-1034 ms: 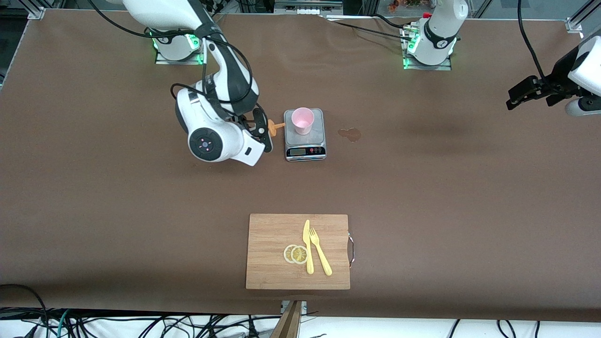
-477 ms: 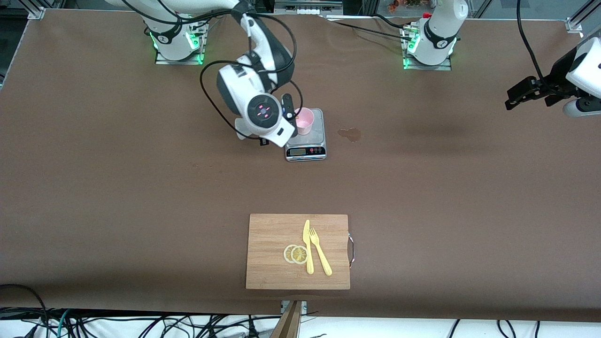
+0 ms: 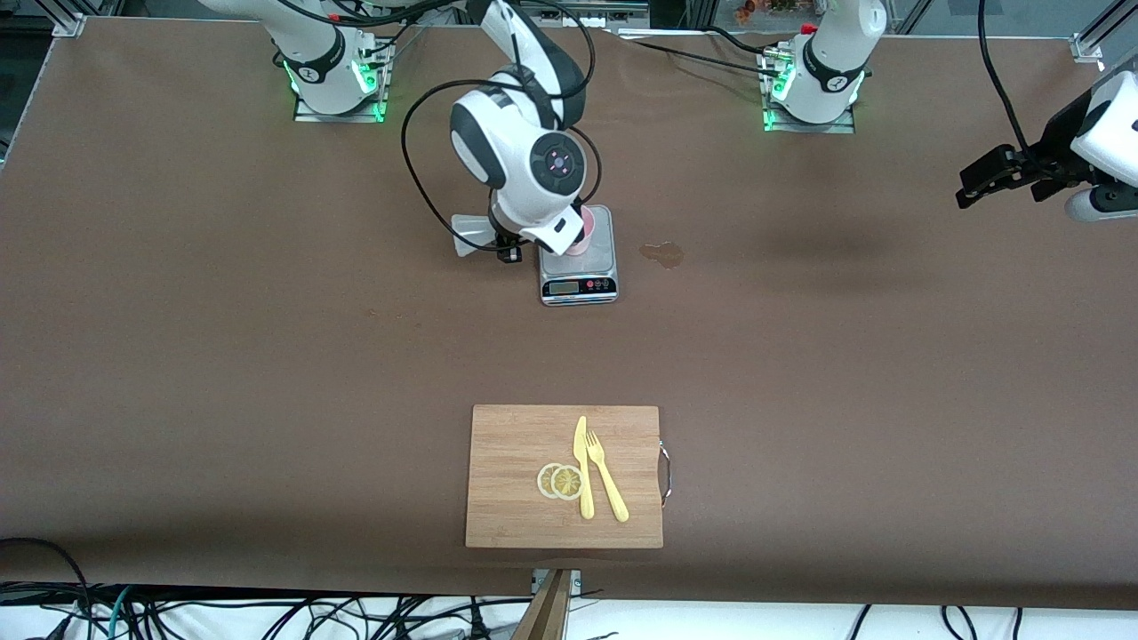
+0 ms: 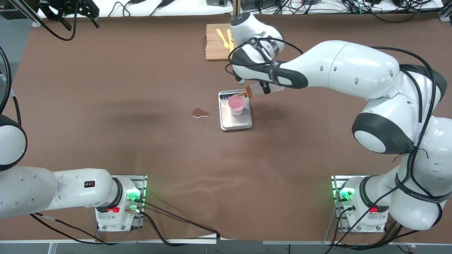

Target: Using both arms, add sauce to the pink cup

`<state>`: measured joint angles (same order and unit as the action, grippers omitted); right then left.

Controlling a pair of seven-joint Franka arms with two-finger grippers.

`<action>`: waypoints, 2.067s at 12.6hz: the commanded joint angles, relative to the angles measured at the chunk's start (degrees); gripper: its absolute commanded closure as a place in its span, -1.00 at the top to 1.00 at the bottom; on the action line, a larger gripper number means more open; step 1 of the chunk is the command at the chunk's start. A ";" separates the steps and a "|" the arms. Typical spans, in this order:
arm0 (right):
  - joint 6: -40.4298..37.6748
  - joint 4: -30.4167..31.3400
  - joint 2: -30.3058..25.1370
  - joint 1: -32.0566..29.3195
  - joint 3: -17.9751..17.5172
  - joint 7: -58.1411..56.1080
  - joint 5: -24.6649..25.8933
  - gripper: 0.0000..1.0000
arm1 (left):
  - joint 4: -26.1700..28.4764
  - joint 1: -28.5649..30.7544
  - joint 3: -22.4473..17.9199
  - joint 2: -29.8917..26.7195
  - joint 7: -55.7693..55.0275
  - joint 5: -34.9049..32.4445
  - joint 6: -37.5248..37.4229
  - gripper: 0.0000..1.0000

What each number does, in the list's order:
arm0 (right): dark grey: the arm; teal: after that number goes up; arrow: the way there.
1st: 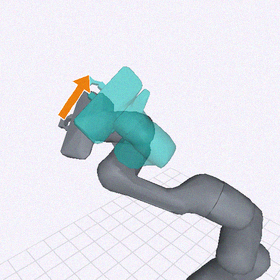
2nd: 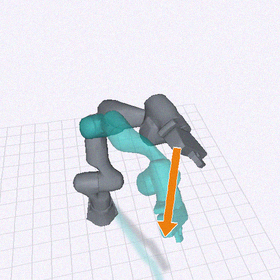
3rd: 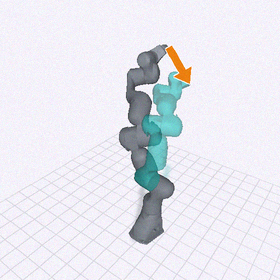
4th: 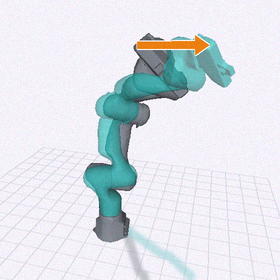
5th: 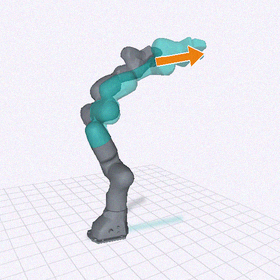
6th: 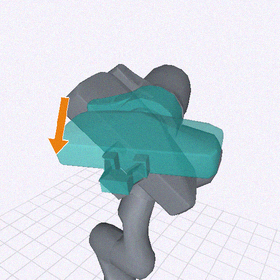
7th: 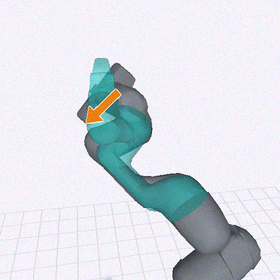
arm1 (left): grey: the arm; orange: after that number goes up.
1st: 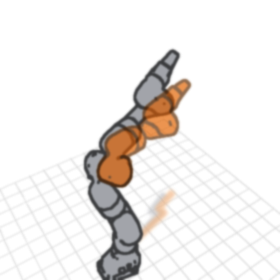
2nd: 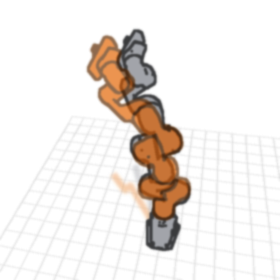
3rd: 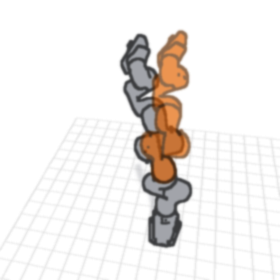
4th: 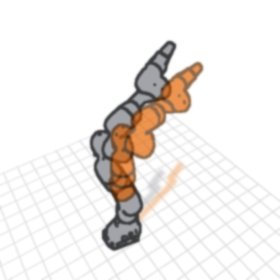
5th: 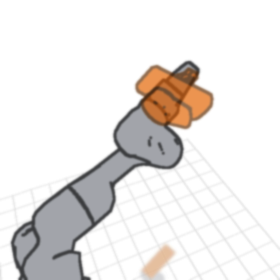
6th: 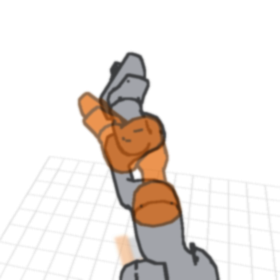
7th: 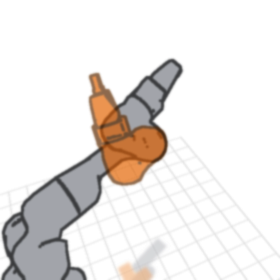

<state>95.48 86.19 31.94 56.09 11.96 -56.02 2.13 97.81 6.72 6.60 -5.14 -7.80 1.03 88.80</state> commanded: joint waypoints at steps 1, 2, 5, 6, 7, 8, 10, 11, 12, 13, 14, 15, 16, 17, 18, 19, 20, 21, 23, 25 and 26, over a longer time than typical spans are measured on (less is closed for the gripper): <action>-3.81 -1.29 -0.83 3.23 0.43 6.08 6.03 -1.00 | 1.33 0.22 0.16 -1.54 1.03 -0.24 -0.03 1.00; -4.69 -1.38 -0.92 3.41 0.52 7.75 7.00 -1.00 | 1.33 0.22 0.16 -1.54 1.03 -0.24 -0.03 1.00; -8.20 -1.38 -0.92 7.17 0.61 15.82 12.97 -1.00 | 1.33 0.22 0.16 -1.54 1.03 -0.24 -0.03 1.00; -9.08 -1.38 -0.92 8.49 0.61 17.51 14.21 -1.00 | 1.33 0.22 0.16 -1.54 1.03 -0.24 -0.03 1.00; -9.61 -1.38 -0.92 9.20 0.70 19.18 15.09 -1.00 | 1.33 0.22 0.16 -1.54 1.03 -0.24 -0.03 1.00; -9.96 -1.38 -0.92 9.30 0.70 19.54 15.62 -1.00 | 1.33 0.22 0.16 -1.54 1.03 -0.24 -0.03 1.00; -10.06 -1.47 -0.92 9.30 0.70 19.55 15.63 -1.00 | 1.33 0.22 0.16 -1.54 1.03 -0.24 -0.03 1.00; -10.06 -1.47 -0.92 9.47 0.70 19.55 15.71 -1.00 | 1.33 0.22 0.16 -1.54 1.03 -0.24 -0.03 1.00; -10.14 -1.47 -0.92 9.65 0.70 19.55 15.80 -1.00 | 1.33 0.22 0.16 -1.54 1.03 -0.24 -0.03 1.00; -10.14 -1.47 -0.92 9.65 0.70 19.55 15.80 -1.00 | 1.33 0.22 0.16 -1.54 1.03 -0.24 -0.03 1.00; -10.06 -1.47 -0.92 9.65 0.70 19.55 15.80 -1.00 | 1.33 0.22 0.16 -1.54 1.03 -0.24 -0.03 1.00; -10.06 -1.47 -0.92 9.65 0.70 19.55 15.80 -1.00 | 1.33 0.22 0.16 -1.54 1.03 -0.24 -0.03 1.00; -10.06 -1.47 -0.92 9.65 0.70 19.55 15.80 -1.00 | 1.33 0.22 0.16 -1.54 1.03 -0.24 -0.03 1.00; -10.06 -1.47 -0.92 9.65 0.70 19.55 15.80 -1.00 | 1.33 0.22 0.16 -1.54 1.03 -0.24 -0.03 1.00; -10.06 -1.47 -0.92 9.65 0.70 19.55 15.80 -1.00 | 1.33 0.22 0.16 -1.54 1.03 -0.24 -0.03 1.00; -10.06 -1.47 -0.92 9.65 0.70 19.55 15.80 -1.00 | 1.33 0.22 0.16 -1.54 1.03 -0.24 -0.03 1.00; -10.06 -1.47 -0.92 9.65 0.70 19.55 15.80 -1.00 | 1.33 0.22 0.16 -1.54 1.03 -0.24 -0.03 1.00; -10.06 -1.47 -0.92 9.65 0.70 19.46 15.80 -1.00 | 1.33 0.22 0.16 -1.54 1.03 -0.24 -0.03 1.00; -10.14 -1.47 -0.92 9.74 0.70 19.46 15.80 -1.00 | 1.33 0.22 0.16 -1.54 1.03 -0.24 -0.03 1.00; -10.49 -1.47 -0.92 10.08 0.70 19.46 16.85 -1.00 | 1.33 0.22 0.16 -1.54 1.03 -0.24 -0.03 1.00; -10.67 -1.47 -0.92 10.61 0.70 19.46 18.08 -1.00 | 1.33 0.22 0.16 -1.54 1.03 -0.24 -0.03 1.00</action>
<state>86.65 85.26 31.86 65.34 12.37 -36.73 17.91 97.84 6.72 6.61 -5.14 -7.80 1.03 88.80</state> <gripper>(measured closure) 0.643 0.000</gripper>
